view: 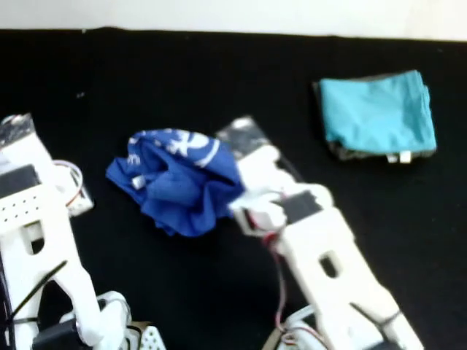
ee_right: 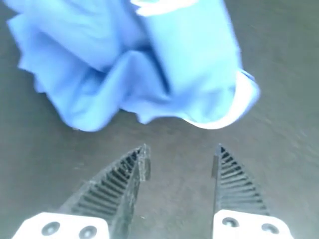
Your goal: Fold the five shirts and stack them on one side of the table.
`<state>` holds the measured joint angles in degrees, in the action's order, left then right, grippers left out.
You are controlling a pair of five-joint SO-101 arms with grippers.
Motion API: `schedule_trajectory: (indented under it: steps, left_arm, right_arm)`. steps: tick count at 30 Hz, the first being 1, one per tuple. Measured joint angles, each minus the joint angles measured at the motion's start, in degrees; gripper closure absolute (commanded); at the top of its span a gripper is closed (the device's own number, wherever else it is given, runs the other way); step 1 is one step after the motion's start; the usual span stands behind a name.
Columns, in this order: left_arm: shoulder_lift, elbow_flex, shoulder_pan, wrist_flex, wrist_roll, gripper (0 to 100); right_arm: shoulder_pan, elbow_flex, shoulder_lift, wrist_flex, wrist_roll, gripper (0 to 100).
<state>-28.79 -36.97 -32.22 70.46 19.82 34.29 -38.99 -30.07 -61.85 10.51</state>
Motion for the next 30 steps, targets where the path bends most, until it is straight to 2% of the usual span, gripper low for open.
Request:
schedule_trajectory:
  steps: [9, 13, 16, 20, 22, 25, 30]
  left_arm:
    - [0.0, -0.1, -2.9, -0.2, 0.2, 84]
    - [0.0, -0.1, -2.9, -0.2, 0.2, 84]
    - [0.0, -0.1, -2.9, -0.2, 0.2, 84]
    - [0.0, -0.1, -2.9, -0.2, 0.2, 84]
    - [0.0, -0.1, -2.9, -0.2, 0.2, 84]
    - [0.0, -0.6, -2.5, -1.1, 0.2, 84]
    - [0.0, -2.9, 1.9, -3.4, 0.2, 84]
  right_arm:
    - [10.5, 18.6, 27.4, -0.5, -0.7, 78.9]
    - [11.4, 21.9, 38.8, 1.8, -2.2, 79.1]
    - [7.4, 24.5, 45.2, 2.7, -2.3, 80.5]
    - [-1.9, 28.3, 47.5, 1.5, -2.3, 99.6]
    - [-7.7, 30.2, 47.6, 0.3, -2.3, 97.2]
    - [-15.6, 32.7, 46.6, -2.1, -2.3, 99.4]
    - [-24.2, 38.0, 41.8, -5.5, -2.3, 99.0]
